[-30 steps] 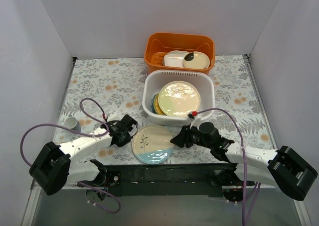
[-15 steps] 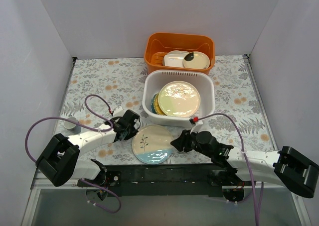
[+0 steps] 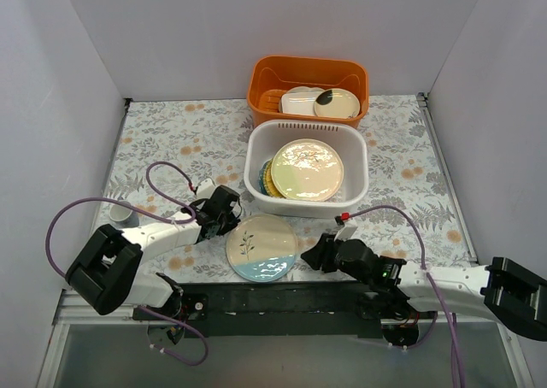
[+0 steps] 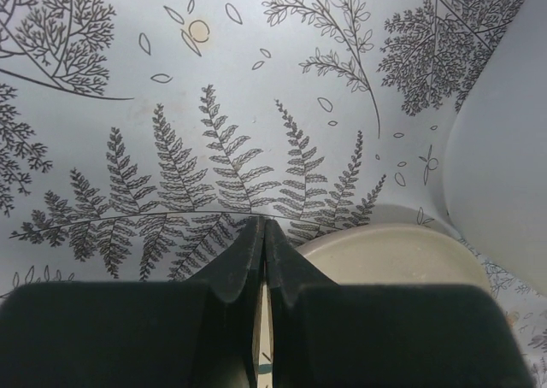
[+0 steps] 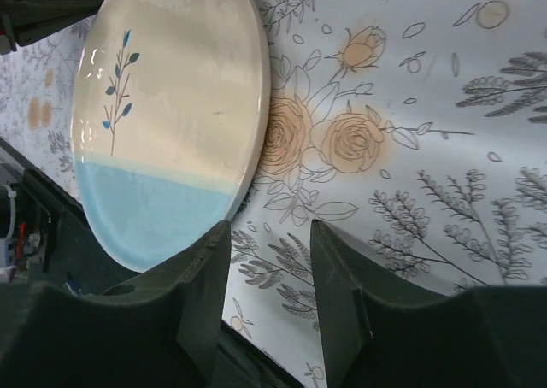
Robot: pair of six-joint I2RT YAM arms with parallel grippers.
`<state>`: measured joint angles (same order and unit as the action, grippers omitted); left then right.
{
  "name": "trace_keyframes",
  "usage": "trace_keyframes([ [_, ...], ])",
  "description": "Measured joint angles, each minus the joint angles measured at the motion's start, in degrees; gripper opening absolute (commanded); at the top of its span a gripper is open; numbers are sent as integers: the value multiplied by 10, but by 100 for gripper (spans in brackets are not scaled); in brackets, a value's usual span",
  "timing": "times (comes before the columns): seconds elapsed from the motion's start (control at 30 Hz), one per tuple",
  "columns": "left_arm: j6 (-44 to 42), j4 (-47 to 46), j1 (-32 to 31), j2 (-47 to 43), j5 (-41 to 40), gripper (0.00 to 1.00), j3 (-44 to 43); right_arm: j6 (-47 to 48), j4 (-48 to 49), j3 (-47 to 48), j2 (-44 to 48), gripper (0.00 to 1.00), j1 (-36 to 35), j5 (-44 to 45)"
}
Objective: Place the plates into the plastic bin on the countertop
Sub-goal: Pick up the plate from the corner of the board.
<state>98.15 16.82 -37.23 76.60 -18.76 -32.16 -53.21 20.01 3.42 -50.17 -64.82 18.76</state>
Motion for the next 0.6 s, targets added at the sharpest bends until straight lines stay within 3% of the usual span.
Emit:
trace_keyframes([
  [0.6,-18,-68,-5,17,20,0,10,-165,232,-2,-193,51,-17,-76],
])
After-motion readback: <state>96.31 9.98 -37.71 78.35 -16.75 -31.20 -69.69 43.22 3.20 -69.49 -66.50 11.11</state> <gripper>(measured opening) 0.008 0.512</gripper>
